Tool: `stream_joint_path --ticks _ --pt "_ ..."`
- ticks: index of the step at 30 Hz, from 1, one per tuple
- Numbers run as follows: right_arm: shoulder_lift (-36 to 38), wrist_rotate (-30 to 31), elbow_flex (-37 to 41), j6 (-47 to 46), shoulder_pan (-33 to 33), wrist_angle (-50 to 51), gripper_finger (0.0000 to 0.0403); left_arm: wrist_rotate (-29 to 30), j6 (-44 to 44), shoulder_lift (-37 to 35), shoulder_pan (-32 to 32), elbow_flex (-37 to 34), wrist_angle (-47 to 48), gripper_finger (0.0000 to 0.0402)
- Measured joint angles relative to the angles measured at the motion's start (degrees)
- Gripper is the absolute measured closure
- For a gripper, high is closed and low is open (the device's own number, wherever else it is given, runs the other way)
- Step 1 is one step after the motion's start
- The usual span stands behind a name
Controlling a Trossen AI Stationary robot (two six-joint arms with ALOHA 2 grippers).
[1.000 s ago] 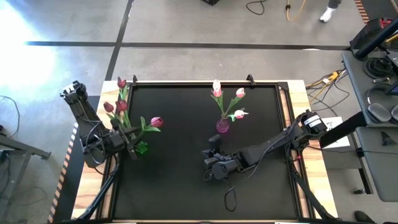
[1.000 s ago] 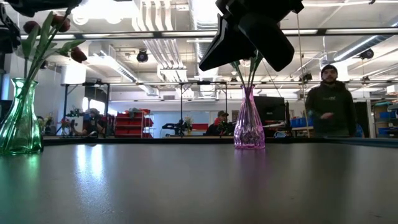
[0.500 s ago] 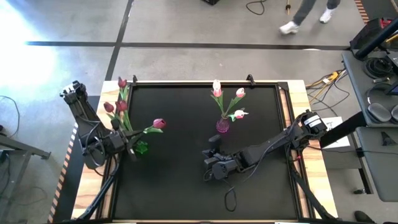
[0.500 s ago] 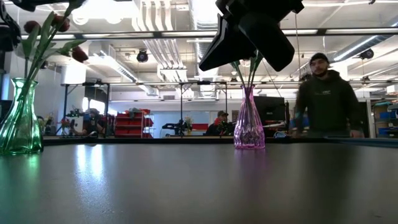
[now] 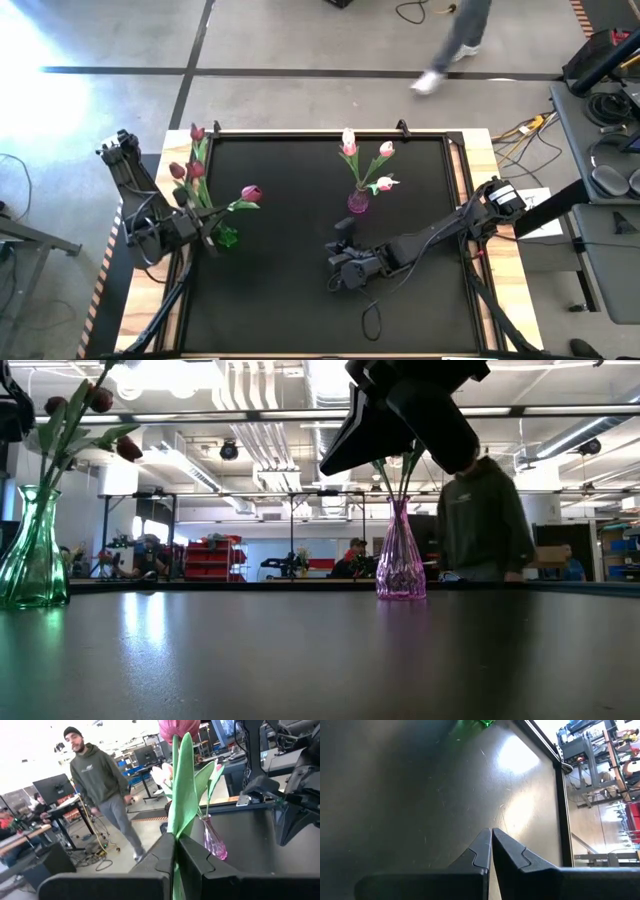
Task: Sort flowers into vase by color
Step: Put the red tulip into the green vase
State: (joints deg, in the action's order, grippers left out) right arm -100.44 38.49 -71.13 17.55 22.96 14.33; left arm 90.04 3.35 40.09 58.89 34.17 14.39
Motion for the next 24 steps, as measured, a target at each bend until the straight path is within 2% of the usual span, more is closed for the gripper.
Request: stream_joint_path --ticks 4,6,9,13,19,24 --pt "0.0 -0.17 0.0 -0.02 -0.03 -0.05 0.0394 0.0 -4.86 -0.44 0.0 2.61 0.9 0.0401" --pt "0.0 -1.66 0.0 -0.25 -0.31 -0.09 0.0394 0.0 -4.49 -1.38 0.0 3.16 3.42 0.0401" --pt "-0.02 -4.53 0.12 -0.47 -0.96 -0.42 0.0394 -0.31 3.79 -3.62 0.02 3.33 12.19 0.0401" --pt "-0.02 -4.67 0.92 0.36 -1.58 -2.82 0.0394 -3.34 17.54 -6.58 0.04 2.66 24.76 0.0401" --pt "-0.04 -7.58 0.96 0.43 -2.16 -4.91 0.0394 -3.62 21.79 -6.92 0.72 1.09 26.73 0.0402" --pt "-0.04 -7.64 1.05 0.47 -2.34 -6.85 0.0394 -3.14 26.89 -6.45 2.81 -1.58 26.8 0.0402"
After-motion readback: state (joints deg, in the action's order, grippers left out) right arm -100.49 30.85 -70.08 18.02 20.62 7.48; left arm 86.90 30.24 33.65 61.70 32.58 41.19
